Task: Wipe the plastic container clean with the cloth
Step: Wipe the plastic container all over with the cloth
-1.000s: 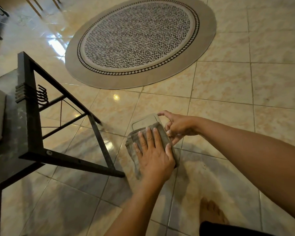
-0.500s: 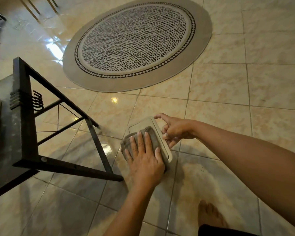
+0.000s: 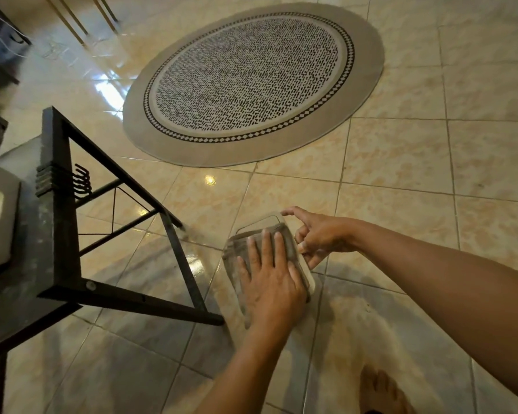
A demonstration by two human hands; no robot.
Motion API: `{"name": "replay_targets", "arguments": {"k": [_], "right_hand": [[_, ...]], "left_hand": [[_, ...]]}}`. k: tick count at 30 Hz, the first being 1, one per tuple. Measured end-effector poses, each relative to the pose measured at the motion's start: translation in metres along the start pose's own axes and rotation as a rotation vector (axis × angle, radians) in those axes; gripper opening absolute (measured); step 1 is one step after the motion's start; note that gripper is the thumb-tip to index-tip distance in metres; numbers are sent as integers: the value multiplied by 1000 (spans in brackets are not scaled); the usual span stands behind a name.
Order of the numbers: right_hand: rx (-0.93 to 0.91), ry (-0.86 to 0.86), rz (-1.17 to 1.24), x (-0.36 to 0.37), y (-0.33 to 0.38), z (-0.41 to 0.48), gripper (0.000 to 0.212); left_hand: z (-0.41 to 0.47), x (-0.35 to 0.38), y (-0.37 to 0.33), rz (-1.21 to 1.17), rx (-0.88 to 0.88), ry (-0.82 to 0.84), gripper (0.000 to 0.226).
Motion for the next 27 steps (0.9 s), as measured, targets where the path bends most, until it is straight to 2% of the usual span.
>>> {"name": "replay_targets", "arguments": {"k": [2, 5, 11, 14, 17, 19, 21, 23, 27], "right_hand": [[-7, -7, -13, 2, 1, 0, 93], [-11, -50, 3, 3, -1, -1, 96], [-23, -67, 34, 1, -3, -1, 96], [-27, -104, 46, 0, -5, -2, 95], [33, -166, 118, -5, -12, -8, 89], [56, -225, 87, -16, -11, -12, 74], [-11, -363, -81, -37, 2, -11, 49], [-134, -494, -263, -56, 24, -10, 35], [-214, -450, -416, -60, 41, 4, 32]], "left_hand": [[16, -3, -5, -8, 22, -3, 66], [29, -7, 12, -35, -70, 14, 68], [-34, -4, -17, -54, -105, 65, 73], [-30, 0, -25, -20, -110, -38, 70], [-18, 3, -16, 23, 66, -98, 66], [-11, -1, -5, 44, 208, -93, 67], [-2, -6, 9, 72, 300, -94, 65], [3, -7, 22, 111, 363, -84, 63], [7, -12, 35, 145, 507, -59, 62]]}}
Point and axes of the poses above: each hand's wrist, its own z-axis towards the middle knuckle, its own x-axis out of the palm, y = z × x, the point moved 6 cm from there along z, towards the middle knuckle, and after that the axes turned 10 degrees about z, right-handed, at the moved point
